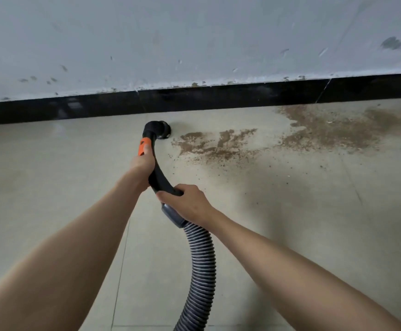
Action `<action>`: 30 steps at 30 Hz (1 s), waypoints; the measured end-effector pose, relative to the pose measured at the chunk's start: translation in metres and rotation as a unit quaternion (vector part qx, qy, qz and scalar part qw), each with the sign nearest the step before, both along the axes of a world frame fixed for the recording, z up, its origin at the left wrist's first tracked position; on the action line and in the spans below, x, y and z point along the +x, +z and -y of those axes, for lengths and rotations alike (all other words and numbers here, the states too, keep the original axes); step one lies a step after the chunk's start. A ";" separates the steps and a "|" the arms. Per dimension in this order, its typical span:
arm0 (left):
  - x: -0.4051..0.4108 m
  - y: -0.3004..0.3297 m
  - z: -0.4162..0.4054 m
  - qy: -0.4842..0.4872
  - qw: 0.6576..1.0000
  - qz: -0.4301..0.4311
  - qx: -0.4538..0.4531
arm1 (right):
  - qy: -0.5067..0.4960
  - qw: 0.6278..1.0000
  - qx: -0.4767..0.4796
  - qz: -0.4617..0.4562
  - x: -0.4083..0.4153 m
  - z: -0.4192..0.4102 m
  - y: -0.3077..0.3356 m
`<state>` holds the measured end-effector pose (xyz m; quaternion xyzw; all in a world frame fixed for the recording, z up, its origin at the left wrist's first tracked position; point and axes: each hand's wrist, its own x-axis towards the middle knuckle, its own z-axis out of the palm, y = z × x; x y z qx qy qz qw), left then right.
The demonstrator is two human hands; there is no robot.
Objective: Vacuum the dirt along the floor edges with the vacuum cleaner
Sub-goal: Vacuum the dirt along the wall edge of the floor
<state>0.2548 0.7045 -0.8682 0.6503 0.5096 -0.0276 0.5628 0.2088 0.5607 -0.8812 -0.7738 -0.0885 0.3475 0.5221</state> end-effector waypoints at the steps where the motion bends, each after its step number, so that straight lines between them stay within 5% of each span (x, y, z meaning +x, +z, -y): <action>1: -0.007 -0.001 -0.001 0.006 1.000 0.000 -0.002 | 0.004 1.000 -0.001 0.004 -0.005 0.001 0.000; 16: -0.028 0.006 0.041 -0.020 0.997 -0.010 -0.079 | 0.009 0.994 -0.086 0.063 -0.032 0.040 0.024; 30: -0.001 0.007 0.073 -0.100 0.993 -0.017 -0.061 | -0.054 0.996 -0.053 0.037 -0.023 0.066 0.017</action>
